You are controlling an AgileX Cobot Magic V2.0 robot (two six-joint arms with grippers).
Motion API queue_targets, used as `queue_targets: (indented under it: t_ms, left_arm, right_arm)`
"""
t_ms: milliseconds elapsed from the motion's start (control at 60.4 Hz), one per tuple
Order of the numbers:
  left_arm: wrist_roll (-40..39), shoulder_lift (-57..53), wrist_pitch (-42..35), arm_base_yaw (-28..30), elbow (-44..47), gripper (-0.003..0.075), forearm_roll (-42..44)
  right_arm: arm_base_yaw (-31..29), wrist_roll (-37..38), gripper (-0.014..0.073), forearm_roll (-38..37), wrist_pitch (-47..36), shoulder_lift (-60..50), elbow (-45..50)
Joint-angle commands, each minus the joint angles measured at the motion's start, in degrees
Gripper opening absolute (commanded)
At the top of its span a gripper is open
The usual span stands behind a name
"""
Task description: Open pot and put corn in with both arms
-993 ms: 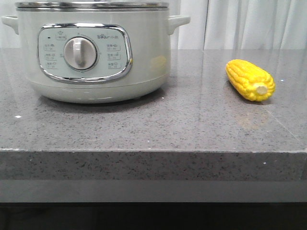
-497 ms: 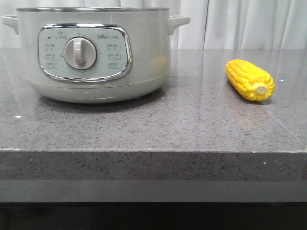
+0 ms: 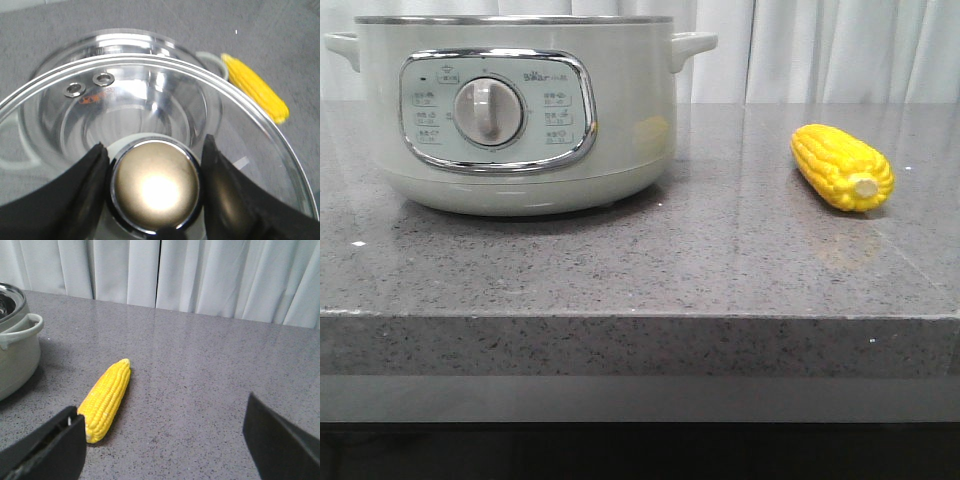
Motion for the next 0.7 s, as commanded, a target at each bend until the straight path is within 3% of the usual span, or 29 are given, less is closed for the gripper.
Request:
queue_targets:
  t_ms: [0,381,679]
  left_arm:
    - [0.2,-7.4,-7.7,-0.5,3.8,0.0168,-2.0]
    - [0.1,-30.7,-7.1,-0.5,21.1,0.0168,-3.4]
    - [-0.4,-41.7,-6.2,-0.5,26.7,0.0168,-4.3]
  right_arm:
    - [-0.3,-0.4,0.065,-0.2,-4.4,1.1,-2.1]
    - [-0.3,-0.4,0.065,-0.2,-4.3,3.0,-2.1]
    - [-0.2,-0.4,0.065,4.7,-6.8,16.8,-2.4]
